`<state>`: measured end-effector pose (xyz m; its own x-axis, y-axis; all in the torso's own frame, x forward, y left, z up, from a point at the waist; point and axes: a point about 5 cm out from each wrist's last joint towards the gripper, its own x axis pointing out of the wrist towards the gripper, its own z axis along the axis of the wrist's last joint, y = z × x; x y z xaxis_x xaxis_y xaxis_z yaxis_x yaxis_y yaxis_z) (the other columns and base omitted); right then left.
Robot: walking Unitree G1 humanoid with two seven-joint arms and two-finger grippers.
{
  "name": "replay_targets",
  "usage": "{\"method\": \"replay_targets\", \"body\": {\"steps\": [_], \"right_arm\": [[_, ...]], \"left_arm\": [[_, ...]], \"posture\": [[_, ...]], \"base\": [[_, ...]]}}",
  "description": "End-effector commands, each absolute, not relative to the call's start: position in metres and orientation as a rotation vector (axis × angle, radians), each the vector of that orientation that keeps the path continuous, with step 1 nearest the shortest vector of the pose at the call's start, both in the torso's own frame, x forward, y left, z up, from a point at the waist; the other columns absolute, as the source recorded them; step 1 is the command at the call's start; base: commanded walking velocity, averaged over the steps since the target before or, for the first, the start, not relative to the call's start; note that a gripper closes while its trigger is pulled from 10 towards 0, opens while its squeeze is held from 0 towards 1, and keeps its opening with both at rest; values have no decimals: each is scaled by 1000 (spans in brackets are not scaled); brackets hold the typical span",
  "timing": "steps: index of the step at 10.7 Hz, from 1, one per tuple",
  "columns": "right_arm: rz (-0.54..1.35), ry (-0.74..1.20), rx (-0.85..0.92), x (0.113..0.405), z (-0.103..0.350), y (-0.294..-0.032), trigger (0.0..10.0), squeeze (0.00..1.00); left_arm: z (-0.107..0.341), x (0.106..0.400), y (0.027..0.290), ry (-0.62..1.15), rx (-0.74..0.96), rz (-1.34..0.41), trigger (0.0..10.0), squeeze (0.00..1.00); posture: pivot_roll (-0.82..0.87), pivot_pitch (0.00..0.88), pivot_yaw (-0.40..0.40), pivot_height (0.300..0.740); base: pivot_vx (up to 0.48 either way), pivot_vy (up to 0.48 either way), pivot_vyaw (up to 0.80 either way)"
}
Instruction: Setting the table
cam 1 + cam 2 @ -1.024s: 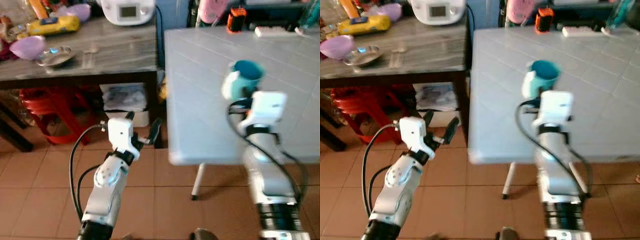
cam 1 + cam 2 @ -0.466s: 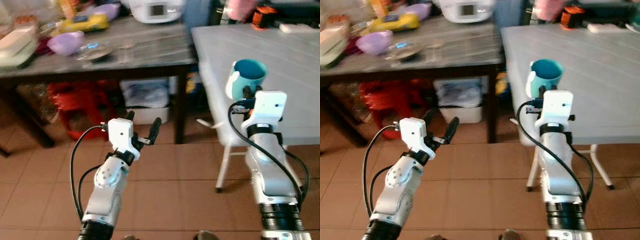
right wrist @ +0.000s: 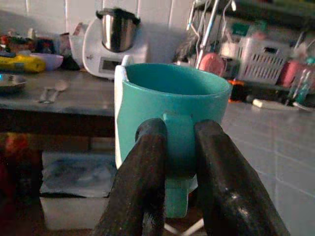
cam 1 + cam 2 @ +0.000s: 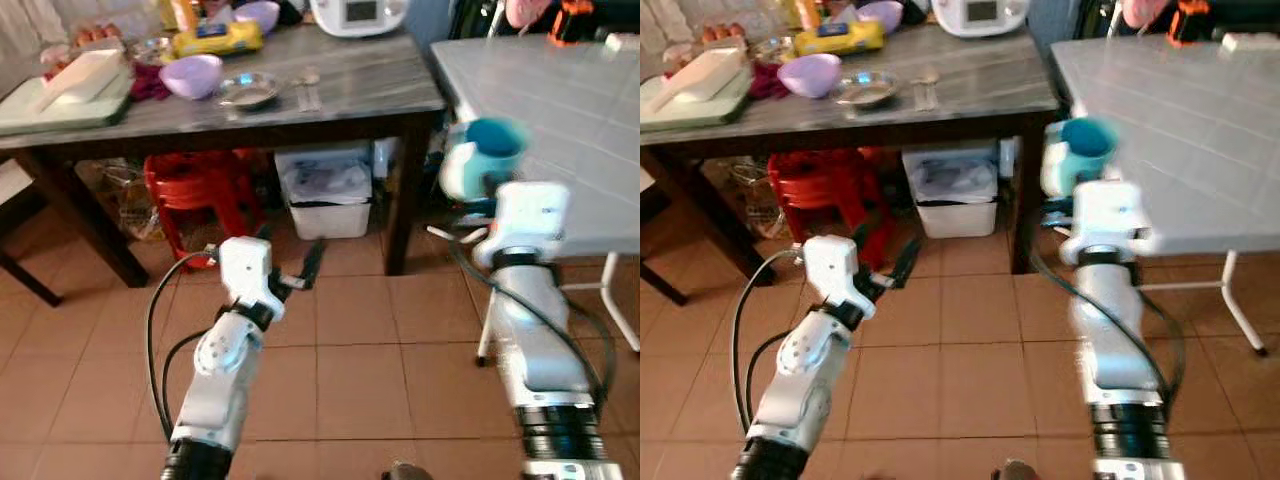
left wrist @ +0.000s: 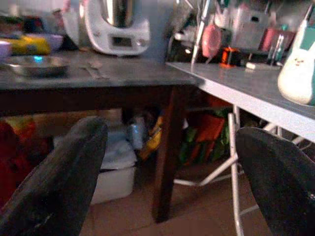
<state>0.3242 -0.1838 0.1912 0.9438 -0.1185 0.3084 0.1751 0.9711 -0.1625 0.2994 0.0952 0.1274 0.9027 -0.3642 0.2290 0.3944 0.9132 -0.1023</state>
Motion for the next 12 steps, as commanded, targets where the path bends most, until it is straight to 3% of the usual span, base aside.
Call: {"method": "replay_targets", "body": {"steps": [1,4,7,12], "right_arm": [[-108,-337,-180,325,198,-170,10000,0],[-110,-340,-188,324,198,-171,10000,0],[-110,-341,-187,325,198,-170,10000,0],[-113,-310,-174,311,185,-175,10000,0]], "left_arm": [[126,299,104,-214,-126,-360,10000,0],[131,299,105,-245,-123,-365,10000,0],[131,299,103,-252,-127,-378,10000,0],[128,296,107,-246,-122,-378,10000,0]], "posture": [[-129,132,77,740],[-131,132,76,740],[-131,130,76,740],[-133,128,72,740]], "base": [[0,0,0],[0,0,0],[259,0,565],[311,0,0]]}}
